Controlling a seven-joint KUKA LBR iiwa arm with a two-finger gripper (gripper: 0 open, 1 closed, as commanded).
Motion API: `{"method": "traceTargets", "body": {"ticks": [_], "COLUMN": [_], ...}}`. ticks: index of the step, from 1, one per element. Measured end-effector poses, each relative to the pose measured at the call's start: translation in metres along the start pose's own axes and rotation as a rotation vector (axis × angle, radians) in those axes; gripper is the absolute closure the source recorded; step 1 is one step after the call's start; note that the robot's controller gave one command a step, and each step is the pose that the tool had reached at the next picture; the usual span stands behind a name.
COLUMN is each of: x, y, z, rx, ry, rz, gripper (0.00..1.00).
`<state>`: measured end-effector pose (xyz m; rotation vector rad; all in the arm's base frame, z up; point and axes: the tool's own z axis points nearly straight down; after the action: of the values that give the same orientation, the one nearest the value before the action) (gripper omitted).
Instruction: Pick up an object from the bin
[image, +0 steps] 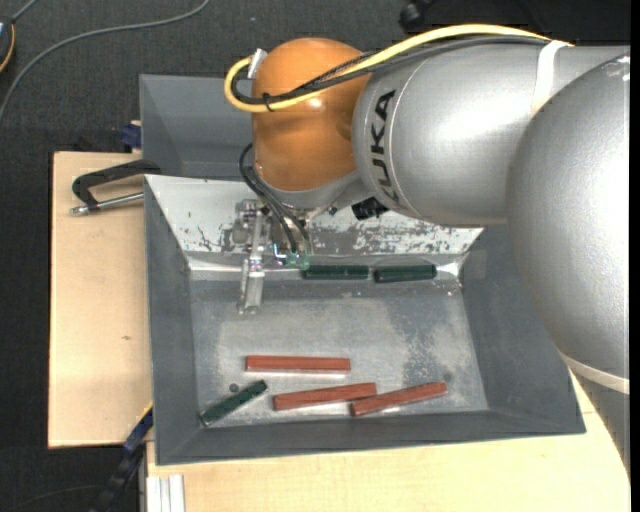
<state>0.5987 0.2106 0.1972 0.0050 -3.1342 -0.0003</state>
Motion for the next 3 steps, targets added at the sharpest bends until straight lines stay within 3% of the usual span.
{"method": "traceTargets", "body": {"ticks": [1, 2, 3], "x": [0.046, 0.085, 0.082], "y": [-0.027, -0.033, -0.033], "z": [0.065, 0.13, 0.127], "rx": [0.002, 0.001, 0.0], "ry": [-0.001, 0.001, -0.007], "rz": [-0.259, -0.228, -0.227], "gripper": [0.0, 0.0, 1.0]}}
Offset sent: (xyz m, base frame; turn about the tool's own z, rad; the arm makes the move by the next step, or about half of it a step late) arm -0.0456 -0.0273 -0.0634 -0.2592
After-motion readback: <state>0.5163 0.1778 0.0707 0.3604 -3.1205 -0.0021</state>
